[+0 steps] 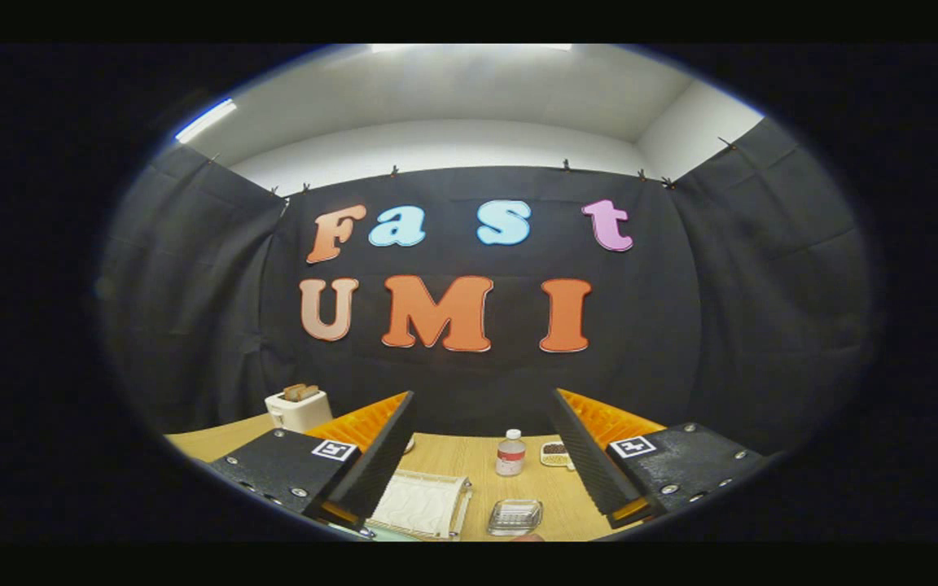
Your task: Take the plate from the dish rack, then take the spoon from the basket and place it into the plate.
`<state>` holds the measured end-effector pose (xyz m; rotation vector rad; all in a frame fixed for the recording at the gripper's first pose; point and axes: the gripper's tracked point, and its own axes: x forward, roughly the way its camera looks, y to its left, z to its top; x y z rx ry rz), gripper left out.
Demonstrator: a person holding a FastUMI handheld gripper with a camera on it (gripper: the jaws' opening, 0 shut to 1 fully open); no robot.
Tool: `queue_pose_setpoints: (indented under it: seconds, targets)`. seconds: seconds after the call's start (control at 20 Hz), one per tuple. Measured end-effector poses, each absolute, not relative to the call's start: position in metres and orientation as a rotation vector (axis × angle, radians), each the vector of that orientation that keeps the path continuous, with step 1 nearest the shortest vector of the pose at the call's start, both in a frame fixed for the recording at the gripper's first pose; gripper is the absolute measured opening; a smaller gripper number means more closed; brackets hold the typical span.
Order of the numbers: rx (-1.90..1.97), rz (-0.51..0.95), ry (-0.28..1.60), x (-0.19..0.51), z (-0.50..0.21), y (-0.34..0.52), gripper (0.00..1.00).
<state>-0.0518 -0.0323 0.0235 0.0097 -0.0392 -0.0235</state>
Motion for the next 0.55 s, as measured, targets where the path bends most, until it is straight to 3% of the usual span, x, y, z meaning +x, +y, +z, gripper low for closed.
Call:
queue_pose_setpoints:
  seconds: [0.55]
  targets:
    - [0.002, -0.031, -0.052, -0.0428, 0.0327, -0.0320, 0.97]
